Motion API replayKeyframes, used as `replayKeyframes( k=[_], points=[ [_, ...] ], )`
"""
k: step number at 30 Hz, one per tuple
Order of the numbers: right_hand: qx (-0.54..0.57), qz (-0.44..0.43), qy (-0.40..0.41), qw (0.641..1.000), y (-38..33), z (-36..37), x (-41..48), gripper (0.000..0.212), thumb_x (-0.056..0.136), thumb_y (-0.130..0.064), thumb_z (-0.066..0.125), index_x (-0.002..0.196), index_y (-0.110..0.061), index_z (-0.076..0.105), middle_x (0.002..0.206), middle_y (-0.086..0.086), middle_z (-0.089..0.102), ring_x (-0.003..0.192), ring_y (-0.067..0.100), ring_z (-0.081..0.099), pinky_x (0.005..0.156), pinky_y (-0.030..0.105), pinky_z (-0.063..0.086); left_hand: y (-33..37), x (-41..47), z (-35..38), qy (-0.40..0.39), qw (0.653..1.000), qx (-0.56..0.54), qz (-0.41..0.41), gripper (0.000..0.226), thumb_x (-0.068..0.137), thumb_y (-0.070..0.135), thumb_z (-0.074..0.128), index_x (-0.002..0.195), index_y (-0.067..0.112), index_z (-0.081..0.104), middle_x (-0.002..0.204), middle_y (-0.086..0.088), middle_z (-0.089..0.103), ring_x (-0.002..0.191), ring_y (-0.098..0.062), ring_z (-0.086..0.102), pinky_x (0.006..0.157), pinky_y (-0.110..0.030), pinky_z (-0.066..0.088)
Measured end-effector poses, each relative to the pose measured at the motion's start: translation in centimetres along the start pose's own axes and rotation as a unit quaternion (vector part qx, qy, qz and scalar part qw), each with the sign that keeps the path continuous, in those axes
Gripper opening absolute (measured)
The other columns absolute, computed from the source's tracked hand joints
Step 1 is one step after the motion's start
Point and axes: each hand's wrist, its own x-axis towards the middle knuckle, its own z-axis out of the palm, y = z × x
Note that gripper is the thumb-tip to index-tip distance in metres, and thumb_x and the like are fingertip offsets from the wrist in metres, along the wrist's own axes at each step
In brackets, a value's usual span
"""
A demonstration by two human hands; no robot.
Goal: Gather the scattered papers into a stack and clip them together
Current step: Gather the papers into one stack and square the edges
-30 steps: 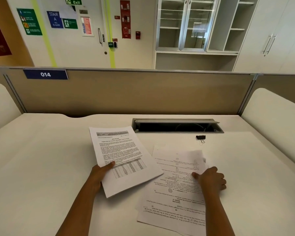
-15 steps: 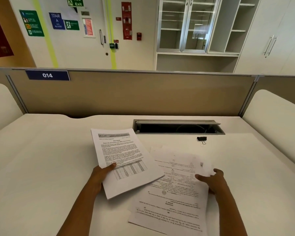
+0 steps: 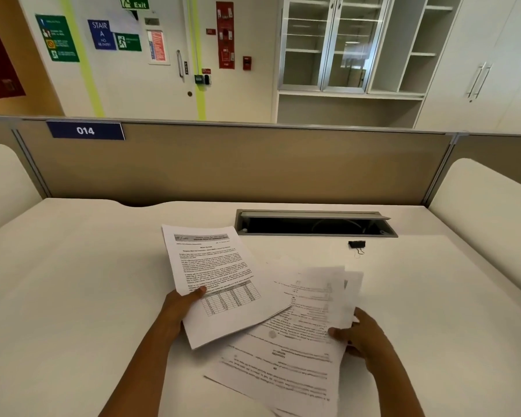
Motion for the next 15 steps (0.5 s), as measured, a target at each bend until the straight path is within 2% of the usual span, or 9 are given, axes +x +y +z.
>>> replayKeyframes(
  k=[3, 6, 8, 11, 13, 15],
  points=[
    [-0.109, -0.095, 0.130, 0.981, -2.3, -1.1, -0.3, 0.044, 0.077, -0.004, 0.070, 0.118, -0.011, 0.057, 0.104, 0.016, 0.070, 0.085, 0.029, 0.065, 0.079, 0.037, 0.054, 0.0, -0.1, -0.1, -0.002, 1.000, 0.003, 0.006, 0.050, 0.081, 0.010, 0.071, 0.128, 0.003, 0.054, 0.126, -0.021, 0.061, 0.107, -0.039, 0.061, 0.096, -0.055, 0.047],
    [-0.160, -0.205, 0.213, 0.942, -6.2, -2.2, -1.9, 0.032, 0.084, -0.014, 0.062, 0.114, -0.023, 0.060, 0.102, 0.010, 0.071, 0.077, 0.023, 0.062, 0.078, 0.033, 0.051, 0.1, -0.4, 0.0, -0.010, 1.000, 0.007, 0.020, 0.051, 0.082, 0.009, 0.070, 0.130, 0.004, 0.053, 0.127, -0.019, 0.060, 0.109, -0.037, 0.060, 0.096, -0.052, 0.048],
    [-0.153, -0.260, 0.237, 0.923, -8.9, -2.6, -3.3, 0.030, 0.089, -0.018, 0.057, 0.118, -0.026, 0.058, 0.098, 0.004, 0.067, 0.071, 0.018, 0.059, 0.069, 0.027, 0.047, 0.1, -0.5, -0.1, -0.018, 1.000, 0.007, 0.024, 0.051, 0.082, 0.009, 0.069, 0.130, 0.004, 0.053, 0.126, -0.019, 0.061, 0.108, -0.037, 0.061, 0.095, -0.050, 0.049],
    [-0.097, -0.327, 0.274, 0.899, -12.8, -2.9, -5.2, 0.030, 0.091, -0.018, 0.055, 0.120, -0.023, 0.059, 0.094, -0.004, 0.058, 0.075, 0.018, 0.057, 0.069, 0.023, 0.039, 0.2, -0.7, -0.2, -0.045, 0.998, 0.033, 0.016, 0.049, 0.081, 0.013, 0.070, 0.128, 0.005, 0.055, 0.119, -0.018, 0.064, 0.102, -0.035, 0.064, 0.090, -0.048, 0.052],
    [-0.080, -0.344, 0.271, 0.895, -14.8, -3.0, -5.4, 0.030, 0.091, -0.020, 0.055, 0.121, -0.021, 0.058, 0.095, -0.005, 0.058, 0.076, 0.018, 0.059, 0.066, 0.022, 0.040, 0.4, -0.8, -0.3, -0.072, 0.996, 0.059, 0.008, 0.049, 0.079, 0.017, 0.073, 0.125, 0.005, 0.057, 0.107, -0.013, 0.069, 0.095, -0.032, 0.067, 0.083, -0.044, 0.056],
    [-0.094, -0.339, 0.244, 0.904, -15.9, -2.5, -4.3, 0.032, 0.090, -0.020, 0.058, 0.121, -0.017, 0.058, 0.094, -0.003, 0.058, 0.078, 0.018, 0.058, 0.067, 0.022, 0.039, 0.5, -1.0, -0.4, -0.102, 0.992, 0.075, 0.000, 0.063, 0.063, 0.032, 0.084, 0.117, 0.008, 0.063, 0.098, -0.008, 0.073, 0.089, -0.029, 0.070, 0.075, -0.039, 0.058]
  ],
)
